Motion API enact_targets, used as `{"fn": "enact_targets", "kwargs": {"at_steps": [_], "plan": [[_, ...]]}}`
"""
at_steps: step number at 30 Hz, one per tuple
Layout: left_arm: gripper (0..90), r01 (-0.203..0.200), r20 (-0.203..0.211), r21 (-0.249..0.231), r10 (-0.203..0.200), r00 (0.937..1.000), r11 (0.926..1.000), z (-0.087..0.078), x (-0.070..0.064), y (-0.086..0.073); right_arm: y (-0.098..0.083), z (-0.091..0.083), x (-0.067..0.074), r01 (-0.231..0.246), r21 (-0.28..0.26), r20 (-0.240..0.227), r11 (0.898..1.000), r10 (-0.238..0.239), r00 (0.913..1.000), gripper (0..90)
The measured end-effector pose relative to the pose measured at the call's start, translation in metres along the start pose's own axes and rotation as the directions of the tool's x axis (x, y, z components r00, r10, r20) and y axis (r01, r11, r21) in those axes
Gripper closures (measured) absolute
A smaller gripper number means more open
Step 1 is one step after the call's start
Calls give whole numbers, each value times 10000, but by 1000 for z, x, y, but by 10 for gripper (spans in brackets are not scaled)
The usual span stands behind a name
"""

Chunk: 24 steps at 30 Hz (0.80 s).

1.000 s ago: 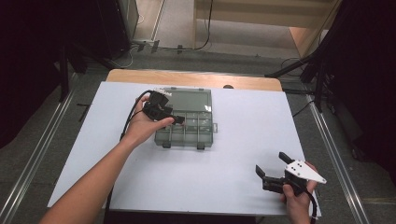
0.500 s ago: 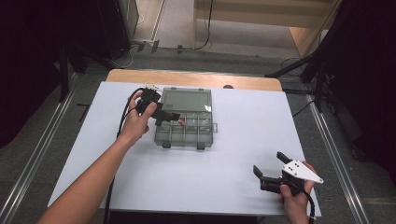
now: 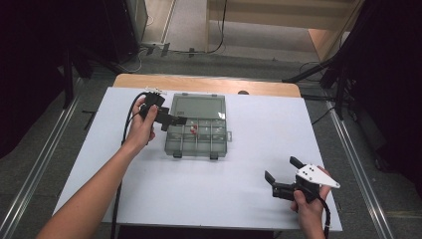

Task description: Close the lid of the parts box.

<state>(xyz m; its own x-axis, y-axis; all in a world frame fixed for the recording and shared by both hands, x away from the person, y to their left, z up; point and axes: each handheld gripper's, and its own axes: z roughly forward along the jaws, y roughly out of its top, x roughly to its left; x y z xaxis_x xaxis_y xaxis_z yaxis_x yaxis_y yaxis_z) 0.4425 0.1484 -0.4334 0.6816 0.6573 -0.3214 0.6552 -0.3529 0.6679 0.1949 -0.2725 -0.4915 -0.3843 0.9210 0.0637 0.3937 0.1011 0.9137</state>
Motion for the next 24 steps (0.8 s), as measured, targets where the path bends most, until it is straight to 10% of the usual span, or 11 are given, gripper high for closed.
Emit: {"fn": "enact_targets", "kwargs": {"at_steps": [24], "plan": [[0, 7, -318, -901, -35, 9995, 9959, -1, 13, -1, 46, 49, 14, -53, 208, -613, 9998, 66, 9981, 3]]}}
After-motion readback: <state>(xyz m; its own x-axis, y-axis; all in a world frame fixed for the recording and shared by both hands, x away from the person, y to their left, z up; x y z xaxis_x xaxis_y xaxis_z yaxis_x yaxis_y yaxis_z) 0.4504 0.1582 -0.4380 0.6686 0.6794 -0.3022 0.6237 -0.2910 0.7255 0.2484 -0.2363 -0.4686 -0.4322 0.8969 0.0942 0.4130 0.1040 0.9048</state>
